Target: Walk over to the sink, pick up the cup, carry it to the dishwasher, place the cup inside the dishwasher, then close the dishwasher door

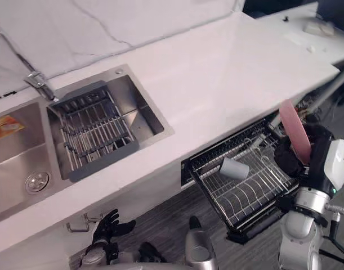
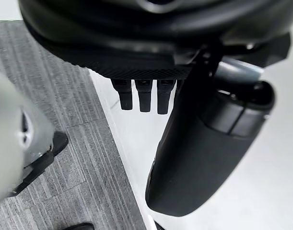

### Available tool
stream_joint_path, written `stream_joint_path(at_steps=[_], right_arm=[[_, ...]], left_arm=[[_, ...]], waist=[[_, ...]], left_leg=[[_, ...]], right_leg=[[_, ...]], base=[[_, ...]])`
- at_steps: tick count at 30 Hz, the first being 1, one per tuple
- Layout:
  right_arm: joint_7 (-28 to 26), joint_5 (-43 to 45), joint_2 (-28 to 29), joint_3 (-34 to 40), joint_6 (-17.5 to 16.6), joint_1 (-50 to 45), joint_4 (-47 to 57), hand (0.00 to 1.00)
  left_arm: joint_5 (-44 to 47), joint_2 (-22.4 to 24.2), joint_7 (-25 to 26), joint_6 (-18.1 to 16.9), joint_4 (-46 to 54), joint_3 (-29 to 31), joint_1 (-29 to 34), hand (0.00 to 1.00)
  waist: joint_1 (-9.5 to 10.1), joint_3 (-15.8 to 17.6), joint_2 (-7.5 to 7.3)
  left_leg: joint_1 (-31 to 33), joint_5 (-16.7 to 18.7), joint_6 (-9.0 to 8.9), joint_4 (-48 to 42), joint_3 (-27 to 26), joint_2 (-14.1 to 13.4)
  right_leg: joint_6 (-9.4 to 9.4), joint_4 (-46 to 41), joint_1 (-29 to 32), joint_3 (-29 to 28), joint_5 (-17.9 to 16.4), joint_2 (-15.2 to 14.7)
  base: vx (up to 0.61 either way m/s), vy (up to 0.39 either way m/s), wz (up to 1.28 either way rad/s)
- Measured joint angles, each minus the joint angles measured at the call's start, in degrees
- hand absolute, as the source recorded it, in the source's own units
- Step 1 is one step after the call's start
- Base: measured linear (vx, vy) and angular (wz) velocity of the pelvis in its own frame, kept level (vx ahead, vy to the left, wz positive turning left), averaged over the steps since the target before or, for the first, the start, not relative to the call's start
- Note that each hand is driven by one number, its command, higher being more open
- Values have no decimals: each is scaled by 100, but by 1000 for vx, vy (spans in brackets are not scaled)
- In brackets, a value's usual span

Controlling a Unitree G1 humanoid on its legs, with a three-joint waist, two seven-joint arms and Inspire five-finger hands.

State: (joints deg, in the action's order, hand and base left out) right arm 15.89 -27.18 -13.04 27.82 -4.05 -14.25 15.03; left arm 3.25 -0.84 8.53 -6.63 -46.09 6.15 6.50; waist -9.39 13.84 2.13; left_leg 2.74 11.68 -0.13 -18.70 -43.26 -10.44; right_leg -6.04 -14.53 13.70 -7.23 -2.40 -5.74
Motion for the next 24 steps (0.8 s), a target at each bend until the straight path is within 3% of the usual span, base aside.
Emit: stream_joint_path(at_steps=[10,14,20,21,24], right_arm=[[-196,950,-308,-160,183,333,-1171,30],[-230,1024,-591,-193,183,904,-1657,30],[-227,1246,-784,-245,211,1807,-2414,30],[-215,1253,-795,-248,216,1948,-2562,90],[-216,1258,-858,-248,316,2341,-2952,90]], left_arm=[[9,20,-12,-33,178,-375,-345,90],[17,41,-15,-105,400,-451,-628,90],[42,11,-4,-225,591,-610,-800,90],[76,6,-4,-231,591,-624,-827,90],[133,-4,-3,-230,589,-653,-905,90]], waist=[[117,629,83],[410,915,90],[595,1152,195],[651,1155,197],[705,1183,201]], left_leg=[[321,-70,-175,96,-299,-60],[541,-197,12,34,-235,-99],[753,-241,82,3,-286,-92],[809,-242,85,3,-296,-84],[893,-245,90,3,-300,-66]], right_leg=[[107,30,500,342,266,-132],[90,-97,704,452,364,-154],[85,-240,903,612,360,-266],[83,-262,971,615,359,-278],[77,-272,1044,637,355,-307]], base=[[-18,3,-13],[53,-14,11],[45,11,16],[36,0,6],[28,-3,5]])
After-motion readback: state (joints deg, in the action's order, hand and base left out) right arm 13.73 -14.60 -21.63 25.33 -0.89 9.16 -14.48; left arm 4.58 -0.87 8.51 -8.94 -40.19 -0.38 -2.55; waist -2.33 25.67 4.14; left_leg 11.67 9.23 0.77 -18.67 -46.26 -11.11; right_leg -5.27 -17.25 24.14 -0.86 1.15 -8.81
